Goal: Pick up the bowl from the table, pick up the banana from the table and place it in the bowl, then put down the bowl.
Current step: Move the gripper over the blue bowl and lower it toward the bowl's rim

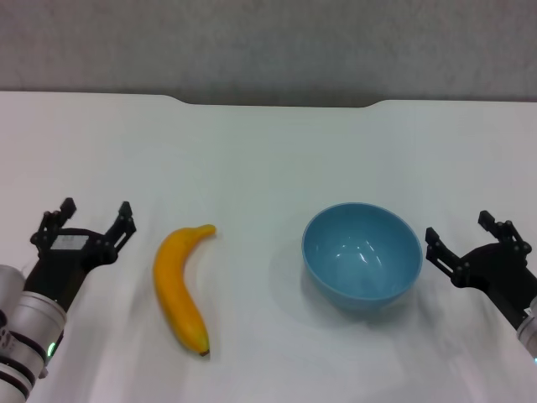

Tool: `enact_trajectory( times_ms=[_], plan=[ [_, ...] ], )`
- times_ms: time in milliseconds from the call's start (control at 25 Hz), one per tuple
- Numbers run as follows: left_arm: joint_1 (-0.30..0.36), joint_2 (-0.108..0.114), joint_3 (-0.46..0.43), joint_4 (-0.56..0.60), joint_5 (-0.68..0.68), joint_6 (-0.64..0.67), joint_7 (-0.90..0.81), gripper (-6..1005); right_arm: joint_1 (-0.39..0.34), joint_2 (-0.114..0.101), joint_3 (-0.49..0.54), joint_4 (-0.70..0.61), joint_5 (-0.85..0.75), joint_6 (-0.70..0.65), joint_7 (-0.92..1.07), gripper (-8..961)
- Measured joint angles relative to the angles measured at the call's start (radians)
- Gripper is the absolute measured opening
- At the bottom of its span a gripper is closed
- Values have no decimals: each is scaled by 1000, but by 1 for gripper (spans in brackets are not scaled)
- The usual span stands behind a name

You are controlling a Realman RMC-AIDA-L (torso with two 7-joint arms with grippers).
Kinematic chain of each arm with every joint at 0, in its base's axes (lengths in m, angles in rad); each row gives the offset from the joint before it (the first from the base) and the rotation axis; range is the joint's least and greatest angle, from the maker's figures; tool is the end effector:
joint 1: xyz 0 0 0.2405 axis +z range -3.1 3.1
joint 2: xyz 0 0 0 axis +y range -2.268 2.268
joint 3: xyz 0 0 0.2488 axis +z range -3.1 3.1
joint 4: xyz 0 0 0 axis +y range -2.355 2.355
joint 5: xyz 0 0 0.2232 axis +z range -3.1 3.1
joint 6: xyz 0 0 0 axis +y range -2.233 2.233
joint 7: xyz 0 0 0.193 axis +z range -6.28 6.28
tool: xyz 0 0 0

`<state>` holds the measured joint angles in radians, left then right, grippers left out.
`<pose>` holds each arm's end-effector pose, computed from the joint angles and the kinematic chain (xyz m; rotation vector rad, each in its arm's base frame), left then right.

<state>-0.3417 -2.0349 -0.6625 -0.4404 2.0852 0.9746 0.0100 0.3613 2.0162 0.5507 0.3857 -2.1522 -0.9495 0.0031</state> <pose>-0.3190 0.3685 -0.0634 -1.6640 -0.6795 -0.6337 0.3244 0.3573 -0.0832 -1.8462 0.5936 0.5363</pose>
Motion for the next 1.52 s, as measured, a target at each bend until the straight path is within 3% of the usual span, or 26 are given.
enact_trajectory(
  times_ms=[200, 440, 520, 560, 640, 680, 760, 800, 840, 880, 960, 1000, 1120, 1240, 1520],
  plan=[
    [11, 17, 0, -75, 3, -22, 9, 891, 0, -7, 5, 26, 0, 19, 8, 906],
    [49, 80, -28, -296, 4, -74, 127, 891, -3, -26, 45, 87, -14, 35, 3, 907],
    [69, 97, -85, -400, 4, -156, 194, 891, -5, -53, 62, 143, -14, 88, 2, 907],
    [83, 102, -122, -452, 4, -212, 223, 891, -6, -75, 74, 190, -16, 144, 1, 907],
    [133, 102, -264, -604, 4, -457, 331, 891, -7, -123, 110, 292, -23, 264, -9, 906],
    [133, 102, -264, -604, 4, -457, 331, 891, -15, -151, 166, 386, -43, 387, -39, 905],
    [167, 87, -360, -680, 4, -611, 404, 891, -25, -158, 210, 431, -58, 465, -66, 905],
    [183, 75, -410, -716, 4, -694, 439, 891, -49, -158, 318, 521, -99, 643, -137, 905],
    [198, 57, -470, -754, 4, -782, 478, 891, -49, -158, 318, 521, -99, 643, -137, 906],
    [208, 42, -518, -781, 4, -858, 508, 891, -62, -148, 381, 564, -120, 739, -179, 906],
    [226, 11, -611, -838, 4, -1008, 572, 891, -87, -108, 531, 655, -171, 949, -273, 906],
    [231, 3, -644, -858, 3, -1056, 593, 892, -99, -74, 611, 695, -206, 1060, -322, 906],
    [232, 0, -675, -875, 1, -1122, 621, 892, -113, -11, 744, 770, -263, 1248, -408, 907],
    [230, 0, -702, -870, 5, -1146, 623, 892, -96, -15, 783, 804, -243, 1359, -408, 907],
    [191, 0, -860, -840, 15, -1396, 607, 896, -93, -13, 817, 822, -238, 1408, -407, 905]
  ],
)
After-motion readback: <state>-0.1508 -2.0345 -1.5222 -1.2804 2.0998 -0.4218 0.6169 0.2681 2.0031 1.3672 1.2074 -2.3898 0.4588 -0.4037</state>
